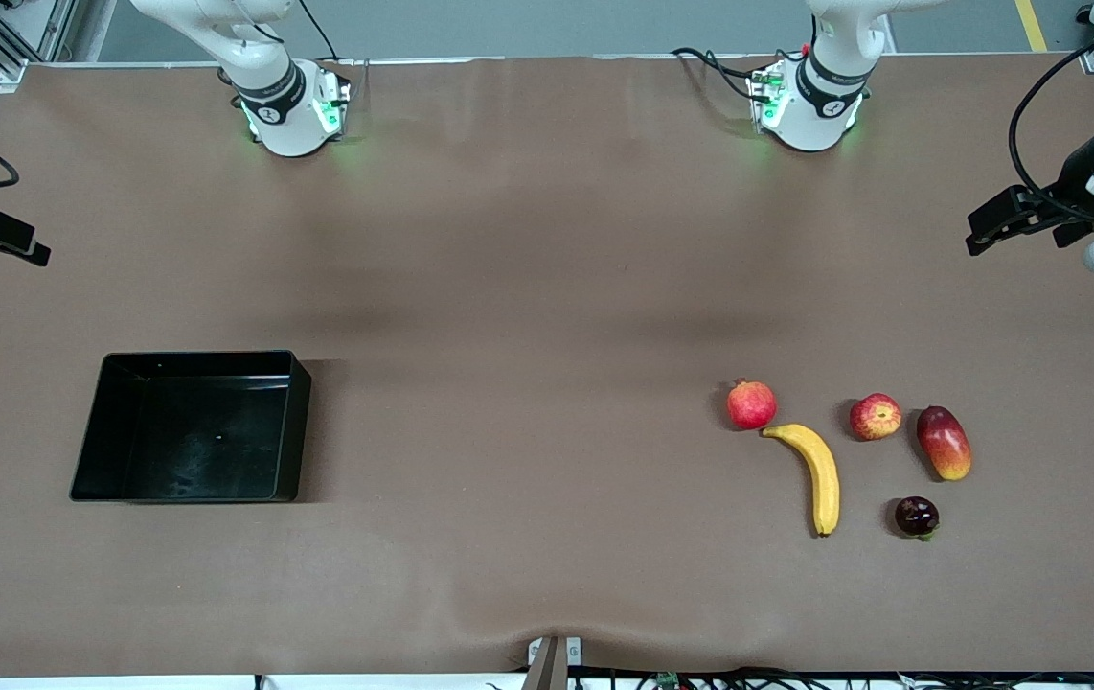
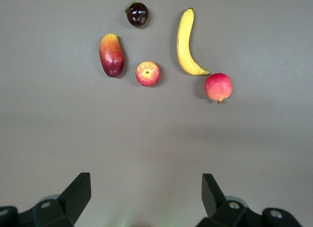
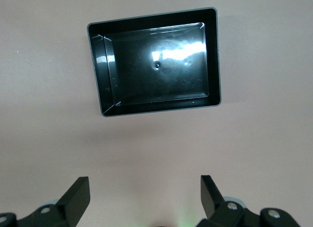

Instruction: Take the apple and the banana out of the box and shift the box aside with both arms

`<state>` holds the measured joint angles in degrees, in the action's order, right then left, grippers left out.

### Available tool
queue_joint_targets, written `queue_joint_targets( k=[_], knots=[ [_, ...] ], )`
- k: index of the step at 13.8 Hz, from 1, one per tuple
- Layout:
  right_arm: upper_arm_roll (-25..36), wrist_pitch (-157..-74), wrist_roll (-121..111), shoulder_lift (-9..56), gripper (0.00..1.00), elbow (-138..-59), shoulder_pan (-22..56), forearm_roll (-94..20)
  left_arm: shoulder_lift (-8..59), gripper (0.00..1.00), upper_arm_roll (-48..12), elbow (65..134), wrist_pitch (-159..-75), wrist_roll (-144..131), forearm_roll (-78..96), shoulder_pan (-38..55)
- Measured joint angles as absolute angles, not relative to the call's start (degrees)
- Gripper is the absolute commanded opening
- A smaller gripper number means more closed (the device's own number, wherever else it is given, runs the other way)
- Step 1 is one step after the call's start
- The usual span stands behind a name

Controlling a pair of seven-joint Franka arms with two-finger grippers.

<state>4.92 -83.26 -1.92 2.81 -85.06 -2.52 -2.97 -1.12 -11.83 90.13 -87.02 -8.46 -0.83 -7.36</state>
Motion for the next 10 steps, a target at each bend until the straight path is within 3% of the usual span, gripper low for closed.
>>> queue_joint_targets(
  k=[10],
  knots=[
    [4.94,-83.3,-1.88,2.81,1.0,-84.66,-3.35,-2.93,-1.12,1.0,-11.83,90.13,-86.23,-8.46,-0.83,-7.38]
  ],
)
